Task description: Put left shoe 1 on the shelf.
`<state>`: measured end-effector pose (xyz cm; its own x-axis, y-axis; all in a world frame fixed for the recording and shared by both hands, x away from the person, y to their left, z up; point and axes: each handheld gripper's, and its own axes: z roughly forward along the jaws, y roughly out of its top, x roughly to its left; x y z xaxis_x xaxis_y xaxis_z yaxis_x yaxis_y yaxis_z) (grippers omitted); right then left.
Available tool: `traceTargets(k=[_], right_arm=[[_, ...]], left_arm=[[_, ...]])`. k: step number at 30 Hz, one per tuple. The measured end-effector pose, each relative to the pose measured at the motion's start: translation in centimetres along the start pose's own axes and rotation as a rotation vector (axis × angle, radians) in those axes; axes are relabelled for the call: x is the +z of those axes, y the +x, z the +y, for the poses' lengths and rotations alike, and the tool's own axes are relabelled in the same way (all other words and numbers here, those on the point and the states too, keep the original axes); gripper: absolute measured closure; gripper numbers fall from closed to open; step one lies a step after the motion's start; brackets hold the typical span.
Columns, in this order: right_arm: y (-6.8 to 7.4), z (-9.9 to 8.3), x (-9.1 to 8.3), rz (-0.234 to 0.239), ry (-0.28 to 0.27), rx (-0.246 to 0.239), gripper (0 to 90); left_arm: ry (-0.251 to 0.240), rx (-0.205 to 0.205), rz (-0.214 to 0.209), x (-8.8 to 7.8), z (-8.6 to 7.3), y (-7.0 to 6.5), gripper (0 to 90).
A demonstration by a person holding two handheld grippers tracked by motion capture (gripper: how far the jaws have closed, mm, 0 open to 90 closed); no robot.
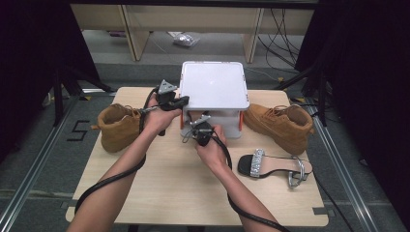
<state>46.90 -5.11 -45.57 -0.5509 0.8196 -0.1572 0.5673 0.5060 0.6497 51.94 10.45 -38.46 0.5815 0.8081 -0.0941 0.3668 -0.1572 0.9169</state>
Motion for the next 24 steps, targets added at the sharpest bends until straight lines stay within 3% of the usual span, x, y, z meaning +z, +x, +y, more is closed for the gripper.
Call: traceTargets(k=[24], right_arm=[[0.0,0.8,1.7,-0.014,-0.013,0.012,89.5]], left_arm=[[0.003,0.003,-0.002,0.0,0.1,0.0,89.7]])
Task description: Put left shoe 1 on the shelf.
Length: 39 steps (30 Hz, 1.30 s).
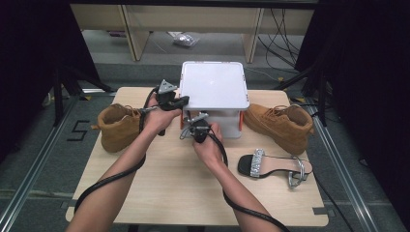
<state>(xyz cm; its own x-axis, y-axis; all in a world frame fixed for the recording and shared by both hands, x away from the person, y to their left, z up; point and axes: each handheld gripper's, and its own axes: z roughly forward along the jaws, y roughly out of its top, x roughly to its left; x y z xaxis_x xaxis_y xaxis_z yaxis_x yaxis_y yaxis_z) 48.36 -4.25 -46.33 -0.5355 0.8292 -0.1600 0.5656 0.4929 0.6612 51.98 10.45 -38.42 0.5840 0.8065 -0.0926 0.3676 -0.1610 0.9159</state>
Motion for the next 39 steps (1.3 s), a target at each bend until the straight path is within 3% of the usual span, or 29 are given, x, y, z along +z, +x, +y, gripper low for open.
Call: traceTargets(k=[15,17,21,25,28,33,36,38,39], right_arm=[[0.1,0.0,1.2,0.001,-0.012,0.000,87.4],[0.4,-0.1,1.4,0.029,0.001,0.031,83.4],[0.6,-0.4,1.5,0.051,-0.016,0.034,75.6],[0.2,-0.5,0.3,0.063,-0.027,0.038,84.7],[-0.2,-0.7,-0.1,0.030,-0.031,0.035,89.8],[-1.1,-1.1,0.4,-0.004,-0.037,0.047,89.9],[-1.2,-1.0,0.6,-0.011,-0.050,0.033,89.9],[-0.9,-0.8,0.7,-0.003,-0.039,0.049,89.9],[-0.9,-0.7,0.8,-0.010,-0.046,0.029,89.9]], left_arm=[[-0.002,-0.003,-0.003,0.0,0.0,0.1,89.7],[0.000,-0.002,-0.001,0.0,0.0,0.0,89.7],[0.000,-0.003,-0.003,0.0,0.0,0.0,89.7],[0.000,-0.001,-0.001,0.0,0.0,0.0,89.7],[0.000,-0.003,-0.003,0.0,0.0,0.1,89.7],[0.000,-0.002,-0.001,0.0,0.0,0.0,89.7],[0.003,-0.001,-0.002,0.0,0.0,0.0,89.7],[0.002,0.000,-0.002,0.0,0.0,0.0,89.7],[0.001,-0.001,-0.003,0.0,0.0,0.0,89.7]])
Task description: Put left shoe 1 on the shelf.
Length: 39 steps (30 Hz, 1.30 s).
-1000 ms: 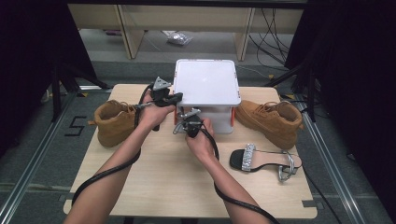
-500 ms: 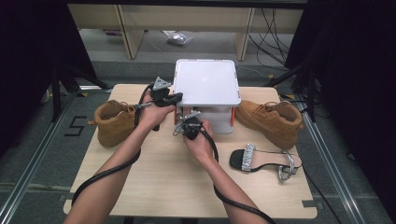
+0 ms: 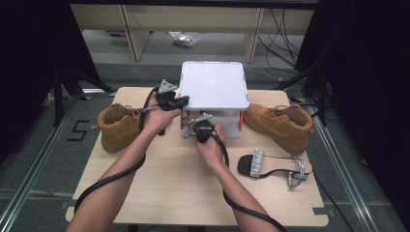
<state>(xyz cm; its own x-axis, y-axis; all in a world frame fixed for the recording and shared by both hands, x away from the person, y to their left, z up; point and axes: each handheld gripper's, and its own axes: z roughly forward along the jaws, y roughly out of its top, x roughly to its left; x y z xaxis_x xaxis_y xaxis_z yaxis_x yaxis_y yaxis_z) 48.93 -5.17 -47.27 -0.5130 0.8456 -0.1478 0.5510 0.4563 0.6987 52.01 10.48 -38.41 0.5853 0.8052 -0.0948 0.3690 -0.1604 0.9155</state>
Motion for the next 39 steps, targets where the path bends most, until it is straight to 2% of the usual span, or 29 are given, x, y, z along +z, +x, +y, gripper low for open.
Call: traceTargets(k=[2,6,15,19,20,21,22,24,25,27,28,31,32,33,35,36,37,39], right_arm=[[0.2,0.1,0.0,0.007,0.003,0.014,89.9],[0.7,0.5,0.4,0.013,0.000,0.006,90.0],[0.5,0.6,0.7,0.008,-0.004,-0.008,88.8],[0.6,0.6,0.4,0.026,0.012,-0.001,83.3],[0.7,0.4,0.0,0.035,0.035,0.001,81.0],[0.7,0.4,0.0,0.035,0.035,0.001,81.0],[0.8,0.0,-0.9,0.059,0.049,0.032,77.6],[0.7,-0.1,-1.2,0.064,0.055,0.031,75.9],[0.4,-0.6,-2.4,0.092,0.067,0.039,72.0],[0.3,-0.8,-2.8,0.094,0.071,0.039,70.9],[0.0,-1.4,-4.2,0.113,0.072,0.048,68.5],[-0.6,-2.2,-5.6,0.132,0.093,0.039,63.8],[-0.6,-2.2,-5.6,0.132,0.093,0.039,63.8],[-1.0,-2.8,-6.6,0.146,0.114,0.037,61.0],[-1.1,-3.0,-6.9,0.146,0.114,0.046,60.4],[-1.3,-3.3,-7.3,0.147,0.113,0.035,59.4],[-1.5,-3.7,-7.8,0.158,0.123,0.036,56.7],[-1.9,-4.2,-8.3,0.178,0.108,0.052,55.6]], left_arm=[[0.000,0.000,0.000,0.0,0.0,0.0,89.7],[0.003,0.001,0.002,0.0,0.0,0.0,89.7],[0.000,-0.003,-0.003,0.0,0.0,0.1,89.7],[-0.001,-0.008,-0.003,0.0,0.0,0.1,89.7],[-0.002,-0.012,-0.004,0.0,0.0,0.1,89.7],[-0.002,-0.012,-0.004,0.0,0.0,0.1,89.7],[0.001,-0.012,-0.002,0.0,0.0,0.1,89.7],[-0.002,-0.017,-0.005,0.0,0.0,0.1,89.7],[0.000,-0.020,-0.006,0.0,0.0,0.1,89.7],[0.001,-0.025,-0.006,0.0,0.0,0.1,89.7],[0.005,-0.025,-0.004,0.0,0.1,0.1,89.7],[0.001,-0.031,-0.002,0.0,0.0,0.0,89.7],[0.001,-0.031,-0.002,0.0,0.0,0.0,89.7],[0.000,-0.032,-0.002,0.0,0.0,0.1,89.7],[0.000,-0.032,-0.003,0.0,0.0,0.1,89.7],[0.001,-0.034,-0.004,0.0,0.0,0.1,89.7],[-0.002,-0.035,-0.007,0.0,0.0,0.1,89.7],[-0.003,-0.037,-0.008,0.0,0.0,0.2,89.7]])
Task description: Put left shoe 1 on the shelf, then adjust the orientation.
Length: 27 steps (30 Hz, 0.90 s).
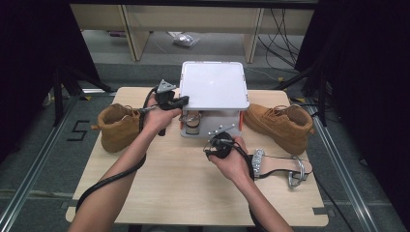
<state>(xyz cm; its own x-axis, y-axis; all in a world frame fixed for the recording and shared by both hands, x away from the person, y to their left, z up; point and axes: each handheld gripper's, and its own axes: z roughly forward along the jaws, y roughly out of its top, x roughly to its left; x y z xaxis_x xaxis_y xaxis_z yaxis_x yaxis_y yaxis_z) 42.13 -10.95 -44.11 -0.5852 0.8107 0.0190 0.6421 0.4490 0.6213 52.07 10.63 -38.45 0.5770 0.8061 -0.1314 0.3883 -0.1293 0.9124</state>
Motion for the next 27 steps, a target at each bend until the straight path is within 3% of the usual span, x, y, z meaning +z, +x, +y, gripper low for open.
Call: traceTargets(k=[14,16,22,27], right_arm=[[-2.2,-2.0,-3.6,0.006,0.004,0.005,50.3],[-3.2,-2.4,-4.4,0.006,0.027,-0.018,48.3],[-5.1,-3.6,-5.8,0.032,0.094,-0.013,44.8],[-6.4,-4.1,-6.6,0.016,0.107,-0.006,43.6]], left_arm=[[0.002,0.001,0.000,0.0,0.0,0.0,89.7],[0.009,0.008,-0.002,0.0,0.1,0.0,89.7],[0.014,0.012,0.002,0.0,0.2,0.0,89.7],[0.014,0.005,-0.006,0.0,0.2,0.1,89.7]])
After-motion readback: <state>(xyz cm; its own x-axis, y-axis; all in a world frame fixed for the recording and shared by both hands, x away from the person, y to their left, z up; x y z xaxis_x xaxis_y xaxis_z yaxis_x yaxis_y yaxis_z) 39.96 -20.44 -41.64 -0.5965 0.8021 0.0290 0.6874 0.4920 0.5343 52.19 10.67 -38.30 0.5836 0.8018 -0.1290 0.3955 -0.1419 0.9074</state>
